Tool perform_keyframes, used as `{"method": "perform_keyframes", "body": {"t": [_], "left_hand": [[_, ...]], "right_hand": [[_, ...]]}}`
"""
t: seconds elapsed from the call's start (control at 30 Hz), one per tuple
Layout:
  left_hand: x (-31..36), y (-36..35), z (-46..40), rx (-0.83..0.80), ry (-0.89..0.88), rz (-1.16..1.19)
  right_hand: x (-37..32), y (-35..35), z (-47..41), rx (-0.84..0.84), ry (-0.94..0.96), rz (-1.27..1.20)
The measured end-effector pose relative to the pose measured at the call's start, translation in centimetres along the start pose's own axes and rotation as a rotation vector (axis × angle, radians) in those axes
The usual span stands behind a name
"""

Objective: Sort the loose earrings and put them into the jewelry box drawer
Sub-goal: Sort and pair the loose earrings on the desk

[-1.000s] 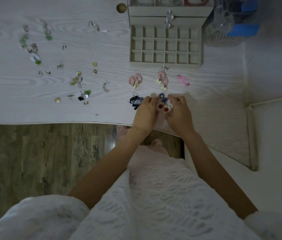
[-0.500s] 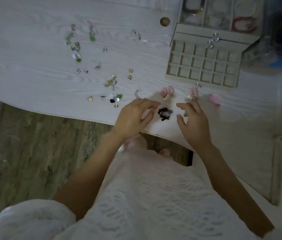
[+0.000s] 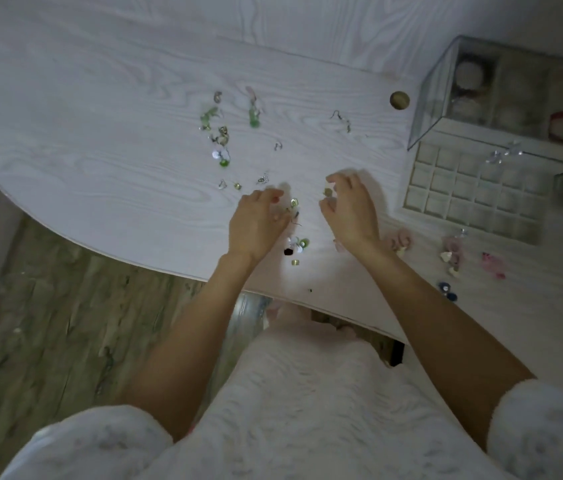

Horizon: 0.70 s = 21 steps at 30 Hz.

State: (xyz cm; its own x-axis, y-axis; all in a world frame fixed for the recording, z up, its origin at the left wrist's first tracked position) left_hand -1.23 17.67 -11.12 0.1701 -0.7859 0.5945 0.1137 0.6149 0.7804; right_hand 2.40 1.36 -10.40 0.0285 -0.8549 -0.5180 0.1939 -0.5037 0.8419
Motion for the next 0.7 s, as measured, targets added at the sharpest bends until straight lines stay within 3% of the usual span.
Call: {"method": "perform_keyframes", "body": {"t": [0.2,0.4,0.53,0.63,0.7], "left_hand": [[1.6,-1.6,-1.6,-0.071,-0.114,0.030],[-0.6,0.9,-1.6,-0.022,-0.091,0.161],[-3.6,5.5,-2.7,0.156,-0.057,0.206],[-7.0,9.3,-5.5,0.338,0.033,0.252],[-8.6,10.8,-8.0,0.374,0.091,0.232]], "right_hand": [[-1.4,-1.8,-1.1,-0.074,0.060,-0.041],[-4.2,-3.0,-1.6,-0.091,0.161,-0.021],[-6.3,-2.0,-3.0,-0.012,0.228,0.092],[-8.2,-2.0,-6.3,-0.041,0.267,0.117],[-9.8,-2.5,-8.7,-0.076,0.297,0.105]]}}
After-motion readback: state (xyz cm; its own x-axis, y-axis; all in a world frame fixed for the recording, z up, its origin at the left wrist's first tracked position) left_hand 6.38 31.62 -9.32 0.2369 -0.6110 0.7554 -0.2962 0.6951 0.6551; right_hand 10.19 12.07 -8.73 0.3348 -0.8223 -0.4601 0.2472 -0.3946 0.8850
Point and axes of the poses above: each hand's wrist, its own z-axis away from the middle knuckle, its own y-axis out of the back of the hand, x = y × z, the point moved 9 cm from there along -z, towards the middle knuckle
